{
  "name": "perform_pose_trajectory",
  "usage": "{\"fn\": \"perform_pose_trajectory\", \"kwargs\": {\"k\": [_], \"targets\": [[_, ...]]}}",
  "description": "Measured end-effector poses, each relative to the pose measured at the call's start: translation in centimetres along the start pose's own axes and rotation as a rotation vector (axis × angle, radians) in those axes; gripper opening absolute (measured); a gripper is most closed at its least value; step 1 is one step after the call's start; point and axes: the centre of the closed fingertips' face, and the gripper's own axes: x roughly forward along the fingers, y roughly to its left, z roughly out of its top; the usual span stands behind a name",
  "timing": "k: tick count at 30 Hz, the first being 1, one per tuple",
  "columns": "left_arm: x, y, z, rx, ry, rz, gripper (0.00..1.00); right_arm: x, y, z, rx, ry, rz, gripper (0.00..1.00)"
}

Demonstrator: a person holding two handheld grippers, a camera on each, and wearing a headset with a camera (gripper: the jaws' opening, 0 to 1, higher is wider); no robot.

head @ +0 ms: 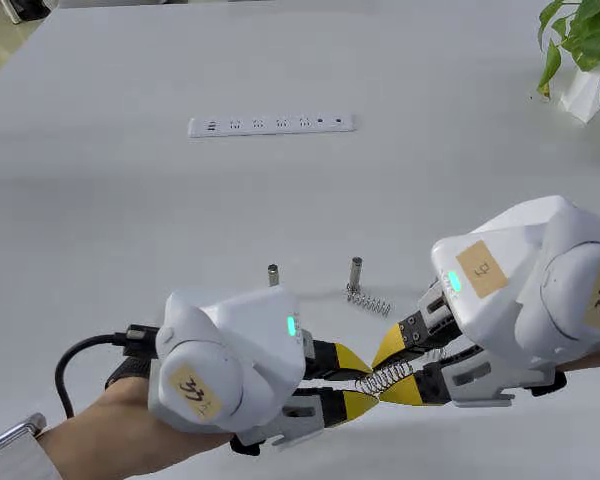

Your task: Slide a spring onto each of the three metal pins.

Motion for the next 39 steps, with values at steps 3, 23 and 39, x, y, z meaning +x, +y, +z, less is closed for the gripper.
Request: {"fn": "perform_pose_trajectory", "kwargs": {"k": [3, 23, 39], "targets": [[0.0, 0.0, 0.0, -0.001, -0.002, 0.001, 0.06, 0.0, 0.0, 0.1, 0.000, -0.001, -0.001, 0.08], [0.1, 0.0, 0.0, -0.064, -0.052, 0.023, 0.07, 0.1, 0.1, -0.1, 0.004, 0.027, 0.009, 0.07], [-0.5, 1.6, -0.4, -0.234, -0.134, 0.132, 0.12, 0.4, -0.9, 0.0, 0.013, 0.015, 0.006, 0.07]]}}
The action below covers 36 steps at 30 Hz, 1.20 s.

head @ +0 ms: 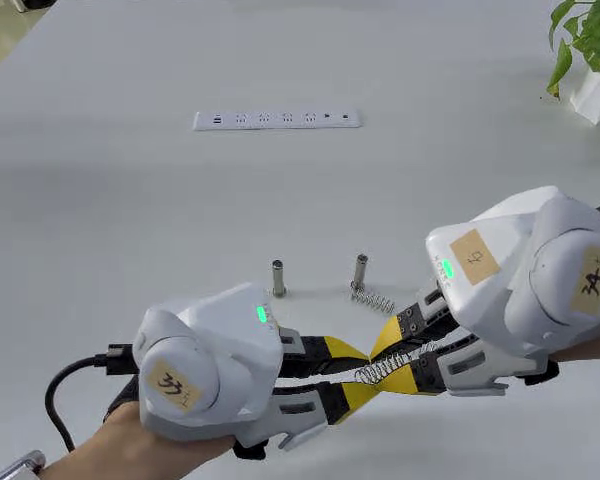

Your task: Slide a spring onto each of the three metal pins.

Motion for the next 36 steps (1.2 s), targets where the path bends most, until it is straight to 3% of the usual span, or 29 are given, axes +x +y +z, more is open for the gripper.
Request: {"fn": "perform_pose_trajectory", "kwargs": {"k": [6, 15, 24, 31, 36], "targets": [[-0.6, 1.4, -0.3, -0.068, -0.028, 0.076, 0.26, 0.0, -0.2, -0.2, -0.003, 0.006, 0.001, 0.07], [-1.6, 3.7, -1.7, -0.155, -0.029, 0.181, 0.47, -0.1, -0.5, -0.5, -0.006, 0.014, 0.003, 0.07], [-2.8, 5.0, -2.6, -0.206, -0.036, 0.267, 0.69, -0.2, -1.1, -0.9, -0.010, 0.026, 0.006, 0.07], [-4.0, 6.4, -3.5, -0.237, -0.041, 0.354, 0.91, -0.3, -1.9, -1.0, -0.018, 0.038, 0.009, 0.07], [-4.7, 6.9, -3.9, -0.263, -0.046, 0.394, 0.99, -0.3, -2.5, -0.9, -0.028, 0.049, 0.017, 0.07]]}}
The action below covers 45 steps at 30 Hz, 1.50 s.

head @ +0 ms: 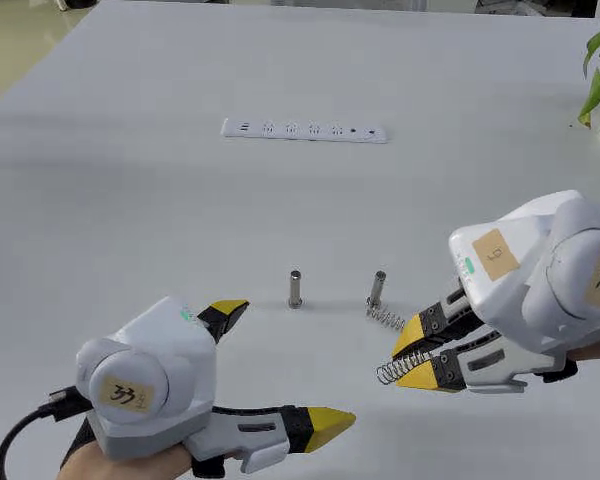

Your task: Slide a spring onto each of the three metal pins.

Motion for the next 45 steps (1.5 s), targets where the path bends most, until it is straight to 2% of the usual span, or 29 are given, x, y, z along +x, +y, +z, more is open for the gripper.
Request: {"fn": "perform_pose_trajectory", "kwargs": {"k": [11, 13, 20, 30, 36, 40, 43, 45], "targets": [[-0.6, 0.5, -0.6, -0.016, 0.006, 0.035, 0.99, 0.0, -2.5, 0.6, -0.057, 0.036, 0.019, 0.07], [-0.6, 0.5, -0.9, 0.012, 0.019, 0.042, 0.99, 0.2, -3.0, 0.7, -0.069, 0.047, 0.027, 0.07], [-0.5, 0.8, -1.0, -0.009, 0.010, 0.058, 0.99, 0.9, -4.3, 1.1, -0.115, 0.083, 0.055, 0.07], [-0.6, 1.6, -1.3, -0.017, 0.007, 0.086, 0.99, 1.3, -8.1, 2.1, -0.194, 0.143, 0.075, 0.07], [-0.7, 1.4, -1.9, -0.009, 0.023, 0.086, 0.99, 1.6, -10.1, 2.7, -0.236, 0.179, 0.085, 0.07], [-0.7, 1.4, -1.9, -0.008, 0.021, 0.085, 0.99, 2.2, -10.8, 3.0, -0.272, 0.214, 0.101, 0.07], [-0.7, 1.6, -1.8, -0.012, 0.020, 0.090, 0.99, 2.8, -11.8, 3.3, -0.288, 0.232, 0.107, 0.07], [-0.7, 1.7, -1.8, -0.021, 0.016, 0.092, 0.99, 2.8, -11.7, 3.6, -0.294, 0.238, 0.114, 0.07]]}}
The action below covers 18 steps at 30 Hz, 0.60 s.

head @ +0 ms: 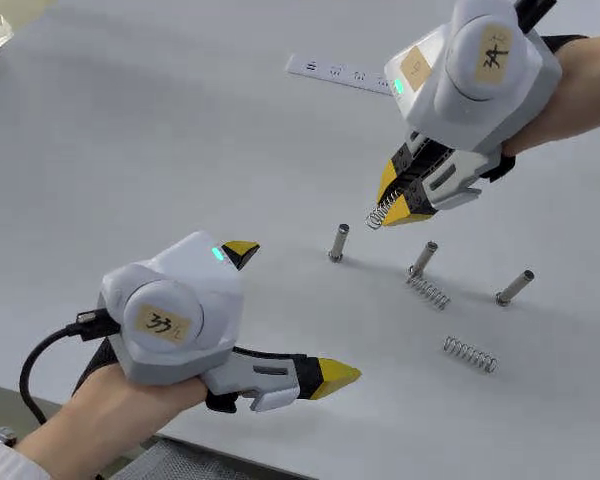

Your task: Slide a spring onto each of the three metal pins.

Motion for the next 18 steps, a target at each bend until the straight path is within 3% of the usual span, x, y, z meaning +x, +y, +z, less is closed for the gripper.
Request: {"fn": "perform_pose_trajectory", "kwargs": {"k": [8, 11, 18], "targets": [[-0.1, 0.4, -0.1, -0.010, 0.002, 0.012, 0.99, 1.6, -1.5, 0.5, -0.038, 0.029, 0.034, 0.07], [-0.1, 0.4, -0.2, -0.011, 0.006, 0.015, 0.99, 1.8, -1.3, 0.6, -0.050, 0.046, 0.047, 0.07], [-0.1, 0.6, -0.3, -0.015, 0.009, 0.021, 0.99, 3.0, -2.0, 0.0, -0.065, 0.087, 0.075, 0.07]]}}
